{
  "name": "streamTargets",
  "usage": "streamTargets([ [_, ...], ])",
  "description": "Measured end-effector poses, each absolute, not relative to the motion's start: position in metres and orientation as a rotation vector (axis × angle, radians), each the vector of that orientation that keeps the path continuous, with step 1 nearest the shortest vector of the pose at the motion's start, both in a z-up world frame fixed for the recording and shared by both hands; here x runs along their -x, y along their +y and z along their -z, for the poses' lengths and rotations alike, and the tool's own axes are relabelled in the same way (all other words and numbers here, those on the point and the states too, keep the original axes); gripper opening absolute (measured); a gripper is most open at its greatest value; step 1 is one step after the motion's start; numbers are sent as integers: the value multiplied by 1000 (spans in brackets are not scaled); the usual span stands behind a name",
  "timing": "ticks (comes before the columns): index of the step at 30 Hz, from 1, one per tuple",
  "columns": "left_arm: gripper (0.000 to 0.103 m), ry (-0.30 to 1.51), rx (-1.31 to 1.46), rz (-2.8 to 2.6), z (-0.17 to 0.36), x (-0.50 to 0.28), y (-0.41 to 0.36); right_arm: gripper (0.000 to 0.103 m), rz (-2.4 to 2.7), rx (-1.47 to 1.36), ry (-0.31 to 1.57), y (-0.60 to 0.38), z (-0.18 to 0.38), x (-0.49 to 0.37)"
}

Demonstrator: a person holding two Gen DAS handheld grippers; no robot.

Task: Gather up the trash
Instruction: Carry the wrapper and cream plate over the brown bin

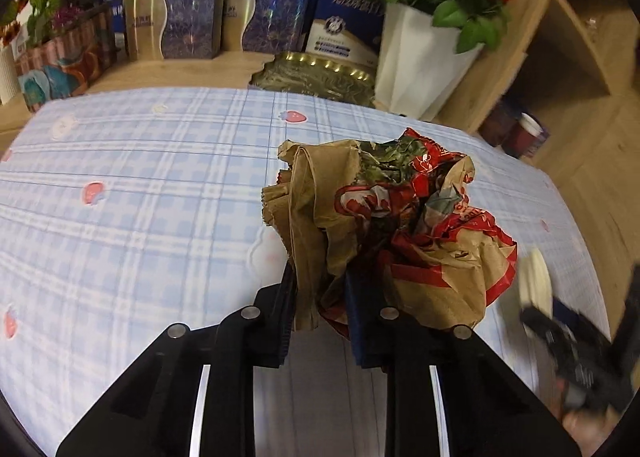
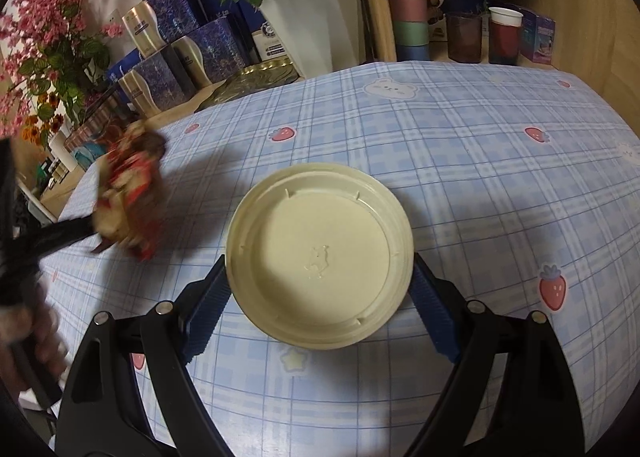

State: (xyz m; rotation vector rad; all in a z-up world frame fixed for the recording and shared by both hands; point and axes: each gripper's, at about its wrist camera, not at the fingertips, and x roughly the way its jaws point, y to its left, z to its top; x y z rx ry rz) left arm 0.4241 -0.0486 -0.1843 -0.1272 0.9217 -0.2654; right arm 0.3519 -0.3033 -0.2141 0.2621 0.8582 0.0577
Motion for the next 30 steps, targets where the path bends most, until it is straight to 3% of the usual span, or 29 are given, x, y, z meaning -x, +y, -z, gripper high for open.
streamTargets([
  [14, 22, 852, 69, 250, 149, -259, 15, 85, -84, -87, 787, -272, 195, -326],
  [22, 22, 859, 134, 238, 143, -181, 43, 85, -202, -41, 743, -247, 164, -239],
  [30, 22, 853, 100, 310, 141, -121, 25, 85, -200, -114, 732, -249, 148, -158],
])
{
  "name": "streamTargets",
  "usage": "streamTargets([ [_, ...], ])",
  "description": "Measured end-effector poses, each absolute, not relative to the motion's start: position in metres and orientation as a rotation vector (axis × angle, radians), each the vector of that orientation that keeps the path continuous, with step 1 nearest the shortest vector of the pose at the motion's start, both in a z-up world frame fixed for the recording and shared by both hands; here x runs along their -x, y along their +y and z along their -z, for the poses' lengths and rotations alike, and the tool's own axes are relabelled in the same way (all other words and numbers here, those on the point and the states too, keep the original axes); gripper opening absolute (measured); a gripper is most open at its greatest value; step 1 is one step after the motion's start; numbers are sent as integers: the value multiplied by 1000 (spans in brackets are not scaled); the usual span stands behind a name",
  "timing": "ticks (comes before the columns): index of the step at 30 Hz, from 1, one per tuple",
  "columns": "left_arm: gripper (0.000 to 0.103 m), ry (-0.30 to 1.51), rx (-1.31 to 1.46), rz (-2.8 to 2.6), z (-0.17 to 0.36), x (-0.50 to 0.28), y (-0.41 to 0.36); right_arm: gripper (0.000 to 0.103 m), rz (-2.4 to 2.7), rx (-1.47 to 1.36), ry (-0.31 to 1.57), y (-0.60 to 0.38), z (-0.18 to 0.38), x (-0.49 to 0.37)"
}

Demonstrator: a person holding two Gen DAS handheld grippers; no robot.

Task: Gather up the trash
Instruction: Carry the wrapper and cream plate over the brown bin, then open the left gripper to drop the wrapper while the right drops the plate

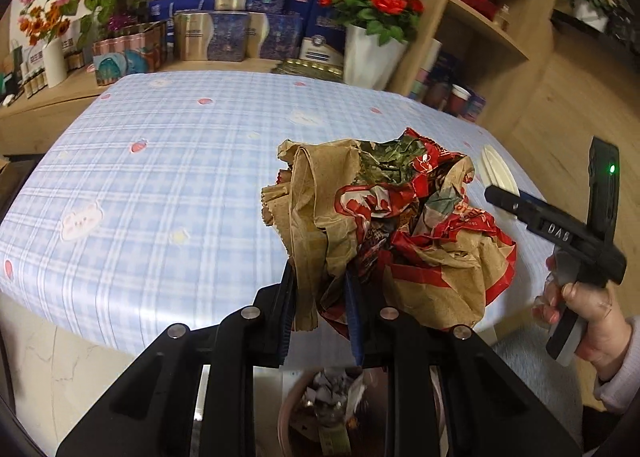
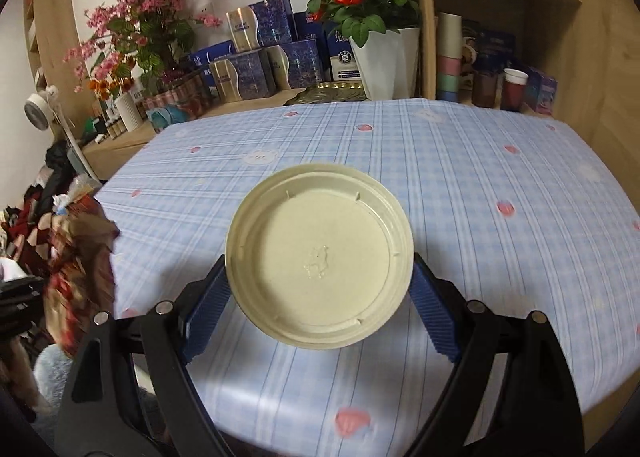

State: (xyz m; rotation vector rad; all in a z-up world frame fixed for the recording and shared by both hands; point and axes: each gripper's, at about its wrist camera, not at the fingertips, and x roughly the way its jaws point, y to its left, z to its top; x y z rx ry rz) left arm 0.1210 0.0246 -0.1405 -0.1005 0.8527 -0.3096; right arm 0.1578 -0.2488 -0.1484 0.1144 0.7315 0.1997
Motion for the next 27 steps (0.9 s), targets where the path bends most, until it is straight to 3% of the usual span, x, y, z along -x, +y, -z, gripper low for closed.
streamTargets([
  [17, 23, 963, -8, 406, 205, -15, -11, 85, -198, -121, 699, -241, 153, -40],
  [27, 24, 1112, -95, 452, 242, -20, -30, 85, -213, -88, 710, -229, 171, -12],
])
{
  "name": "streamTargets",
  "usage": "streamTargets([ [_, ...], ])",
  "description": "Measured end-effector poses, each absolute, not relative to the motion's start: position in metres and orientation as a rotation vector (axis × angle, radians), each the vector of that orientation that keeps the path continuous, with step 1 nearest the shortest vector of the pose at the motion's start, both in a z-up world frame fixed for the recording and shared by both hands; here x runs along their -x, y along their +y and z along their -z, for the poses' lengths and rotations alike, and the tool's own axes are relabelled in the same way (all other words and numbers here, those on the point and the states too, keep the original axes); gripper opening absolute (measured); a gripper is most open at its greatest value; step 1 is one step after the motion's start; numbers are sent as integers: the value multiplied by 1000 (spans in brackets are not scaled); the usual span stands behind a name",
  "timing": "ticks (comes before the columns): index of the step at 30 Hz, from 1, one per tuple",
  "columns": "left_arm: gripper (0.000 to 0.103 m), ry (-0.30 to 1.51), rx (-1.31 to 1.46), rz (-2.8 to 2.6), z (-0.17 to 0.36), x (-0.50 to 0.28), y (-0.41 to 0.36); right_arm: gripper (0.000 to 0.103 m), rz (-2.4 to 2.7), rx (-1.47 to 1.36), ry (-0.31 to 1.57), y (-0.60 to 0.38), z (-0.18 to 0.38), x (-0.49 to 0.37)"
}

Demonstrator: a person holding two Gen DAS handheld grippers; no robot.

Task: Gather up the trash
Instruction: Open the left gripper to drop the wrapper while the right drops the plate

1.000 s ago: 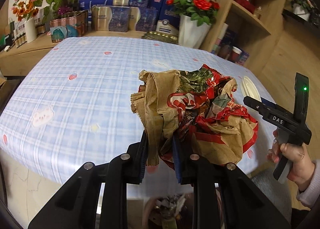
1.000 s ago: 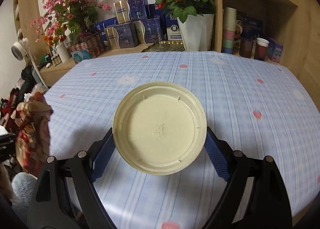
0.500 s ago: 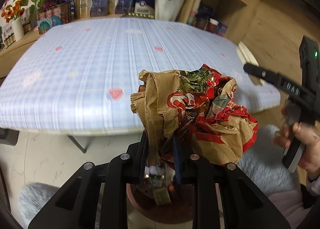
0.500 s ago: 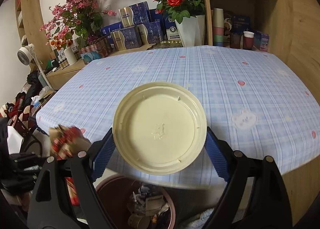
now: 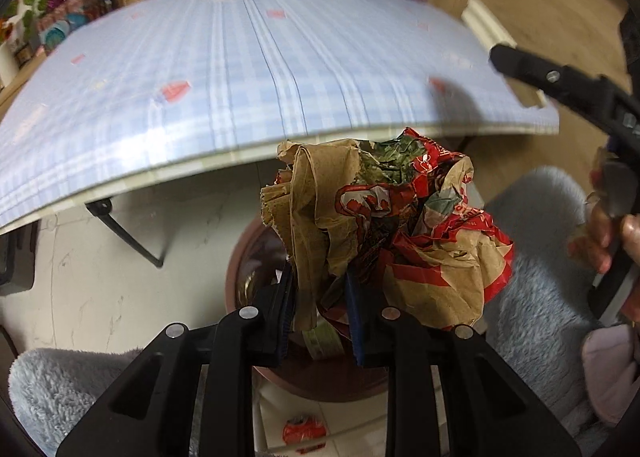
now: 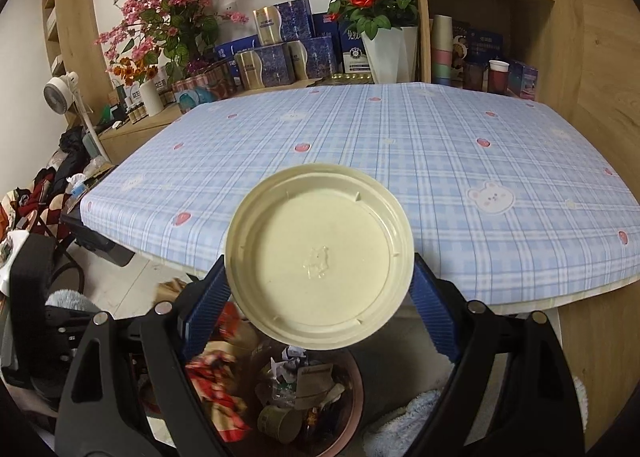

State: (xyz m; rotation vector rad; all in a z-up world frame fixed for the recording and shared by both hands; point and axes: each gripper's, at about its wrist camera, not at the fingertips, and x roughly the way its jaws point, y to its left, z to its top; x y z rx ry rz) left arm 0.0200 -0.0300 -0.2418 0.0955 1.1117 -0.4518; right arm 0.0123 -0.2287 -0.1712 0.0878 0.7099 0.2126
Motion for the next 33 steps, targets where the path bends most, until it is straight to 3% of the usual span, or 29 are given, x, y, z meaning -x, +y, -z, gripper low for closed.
streamTargets([
  [7, 29, 1176, -115, 448, 259, -24, -36, 85, -216, -90, 746, -232, 186, -11],
  [13, 43, 1185, -172, 450, 263, -22, -43, 85, -213, -104, 760, -235, 193, -13],
  [17, 59, 1188, -152, 477, 262, -20, -45, 85, -217, -102, 769, -233, 195, -14],
  [21, 73, 1151, -103, 475, 251, -20, -37, 85, -223, -88, 775, -230, 197, -14],
  [33, 92, 898, 158, 172, 205, -21, 28, 86, -280, 25, 832, -200, 209, -15],
])
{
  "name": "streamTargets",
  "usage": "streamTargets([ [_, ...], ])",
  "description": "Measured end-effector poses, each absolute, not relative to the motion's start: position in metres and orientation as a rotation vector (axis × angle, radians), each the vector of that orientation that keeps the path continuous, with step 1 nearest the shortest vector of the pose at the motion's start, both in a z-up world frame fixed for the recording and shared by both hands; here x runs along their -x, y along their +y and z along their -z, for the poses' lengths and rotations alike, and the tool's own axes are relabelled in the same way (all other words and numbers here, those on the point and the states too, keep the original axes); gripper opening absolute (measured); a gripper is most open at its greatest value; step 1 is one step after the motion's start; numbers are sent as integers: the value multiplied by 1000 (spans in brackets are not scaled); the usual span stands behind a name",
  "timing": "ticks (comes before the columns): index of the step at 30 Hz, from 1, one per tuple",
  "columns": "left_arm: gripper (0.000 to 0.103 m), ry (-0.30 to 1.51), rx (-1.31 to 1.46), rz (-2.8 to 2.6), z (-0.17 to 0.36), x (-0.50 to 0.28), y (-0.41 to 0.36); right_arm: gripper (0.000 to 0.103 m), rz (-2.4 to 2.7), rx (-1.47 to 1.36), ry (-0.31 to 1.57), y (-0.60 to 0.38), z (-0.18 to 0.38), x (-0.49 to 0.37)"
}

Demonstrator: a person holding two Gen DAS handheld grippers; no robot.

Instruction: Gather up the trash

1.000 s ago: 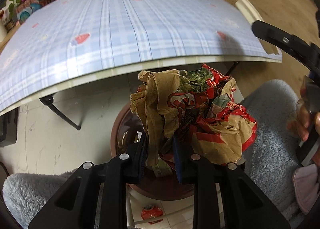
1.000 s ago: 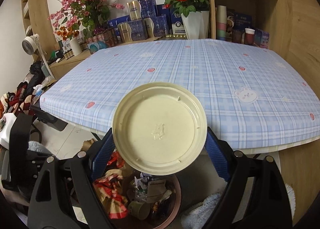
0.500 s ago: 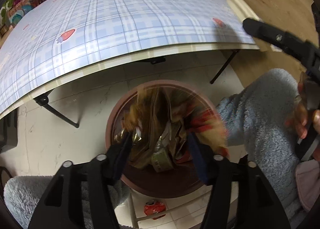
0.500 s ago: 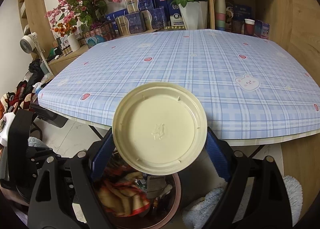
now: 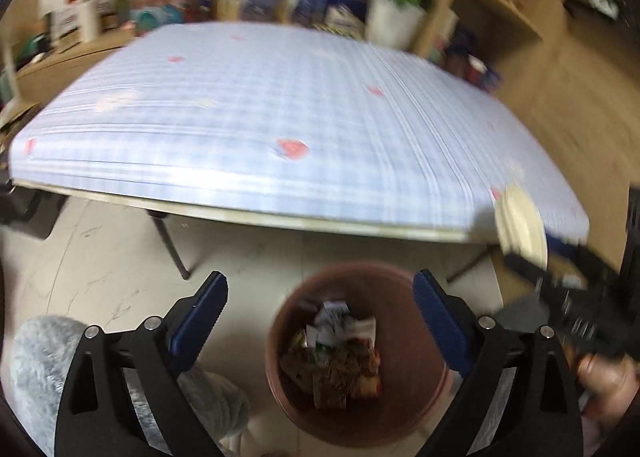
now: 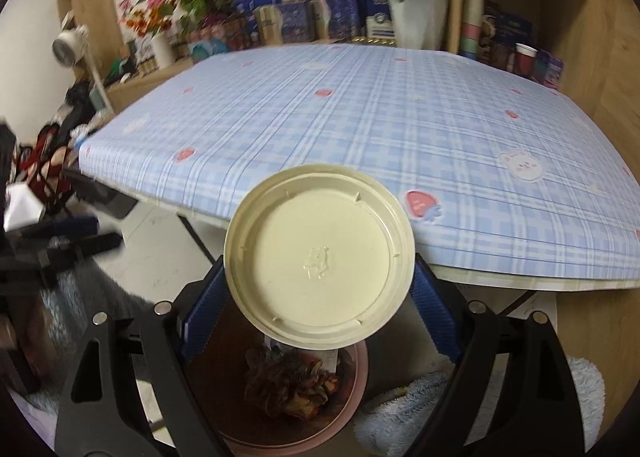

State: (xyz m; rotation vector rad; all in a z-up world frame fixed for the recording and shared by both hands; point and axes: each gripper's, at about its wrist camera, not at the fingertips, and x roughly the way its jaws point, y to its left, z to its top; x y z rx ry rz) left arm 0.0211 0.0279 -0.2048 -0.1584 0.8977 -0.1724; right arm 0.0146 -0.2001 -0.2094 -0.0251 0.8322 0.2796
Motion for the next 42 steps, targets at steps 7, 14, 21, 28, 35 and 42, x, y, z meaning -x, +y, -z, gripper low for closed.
streamTargets([
  [7, 94, 885, 202, 101, 204, -24, 43, 86, -338, 122, 894, -173, 225, -14],
  [14, 94, 879, 225, 88, 207, -26, 51, 87, -395, 187, 933, -154, 235, -14],
  [21, 94, 886, 239, 82, 208, -27, 53, 97, -402, 233, 952, -146, 242, -13],
  [28, 94, 886, 237, 84, 207, -27, 52, 97, -381, 213, 958, -152, 242, -14],
  [35, 94, 883, 231, 84, 207, -26, 51, 97, -377, 209, 954, -154, 240, -15],
  [42, 94, 812, 170, 84, 184, -26, 48, 97, -347, 174, 881, -166, 211, -21],
])
